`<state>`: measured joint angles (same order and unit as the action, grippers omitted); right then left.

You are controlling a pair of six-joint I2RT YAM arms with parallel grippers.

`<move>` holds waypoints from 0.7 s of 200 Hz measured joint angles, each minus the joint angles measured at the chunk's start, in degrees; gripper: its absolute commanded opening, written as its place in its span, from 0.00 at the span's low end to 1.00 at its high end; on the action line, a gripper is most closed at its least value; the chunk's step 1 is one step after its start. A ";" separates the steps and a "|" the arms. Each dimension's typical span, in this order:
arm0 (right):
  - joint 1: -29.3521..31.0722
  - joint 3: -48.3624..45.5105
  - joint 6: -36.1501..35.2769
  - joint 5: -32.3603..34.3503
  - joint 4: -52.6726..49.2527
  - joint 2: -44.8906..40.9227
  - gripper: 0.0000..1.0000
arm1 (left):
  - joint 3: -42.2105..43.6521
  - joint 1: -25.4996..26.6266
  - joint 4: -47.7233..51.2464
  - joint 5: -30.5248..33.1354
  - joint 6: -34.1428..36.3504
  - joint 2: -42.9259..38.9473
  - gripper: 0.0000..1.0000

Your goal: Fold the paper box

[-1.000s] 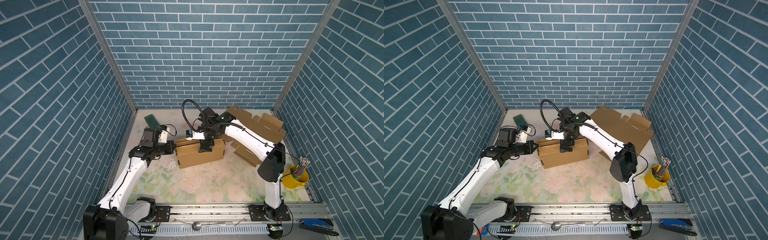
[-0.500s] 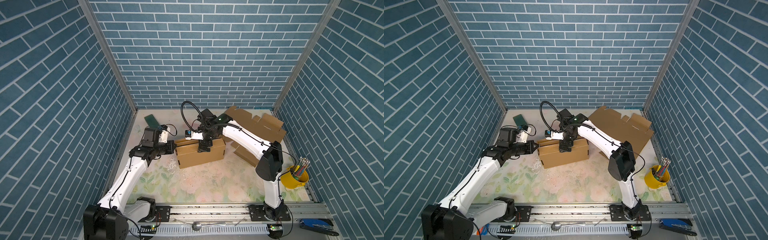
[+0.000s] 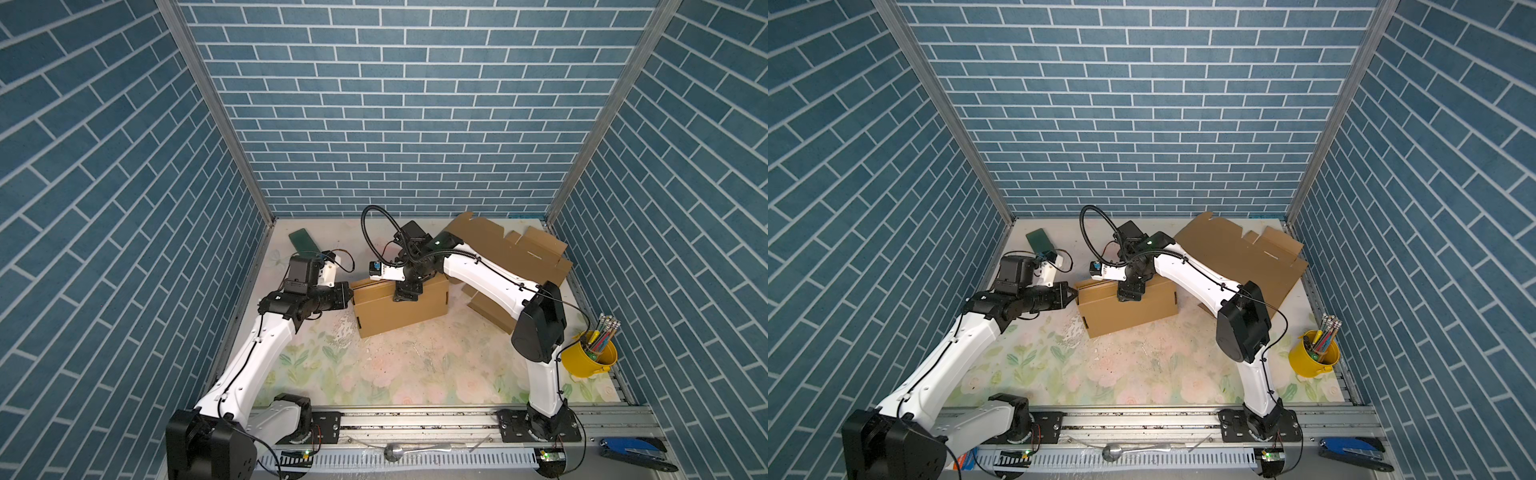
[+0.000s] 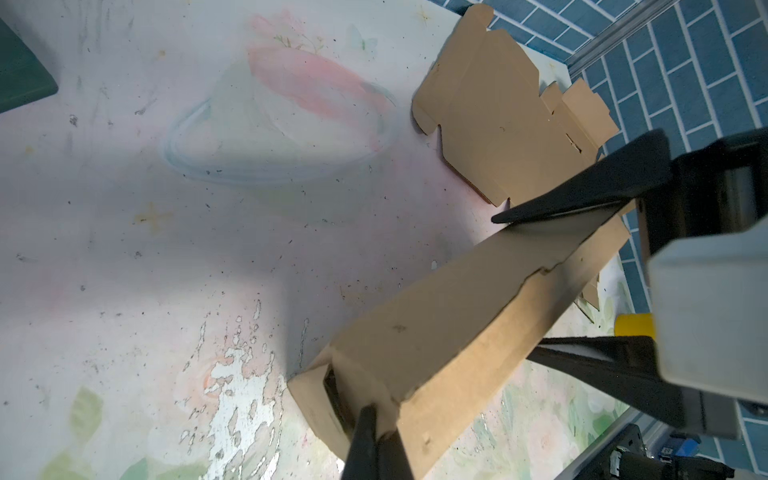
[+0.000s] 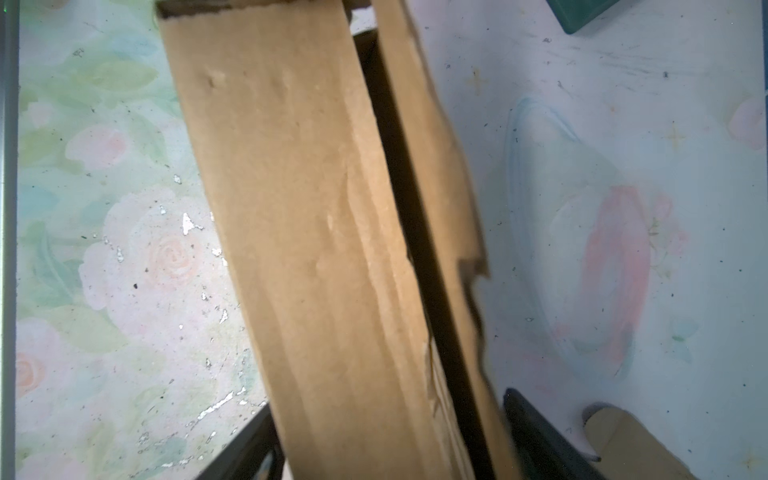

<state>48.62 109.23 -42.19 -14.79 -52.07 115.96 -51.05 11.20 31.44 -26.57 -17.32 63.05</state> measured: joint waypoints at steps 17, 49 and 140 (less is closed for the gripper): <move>0.02 -0.26 0.00 0.02 0.63 -0.04 0.70 | 0.35 0.04 -0.04 0.17 -0.20 -0.42 0.00; -0.04 -1.05 0.42 0.13 1.79 -0.37 0.64 | 0.48 0.24 -0.26 0.20 -1.11 -0.44 0.09; 0.46 -10.05 3.82 2.67 11.19 -5.29 0.61 | -3.06 -3.82 4.20 -2.56 -4.35 -2.95 0.48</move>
<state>49.08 99.18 -38.37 -12.12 -40.88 110.67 -54.11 7.38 35.64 -29.12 -21.67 60.10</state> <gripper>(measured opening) 0.612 0.470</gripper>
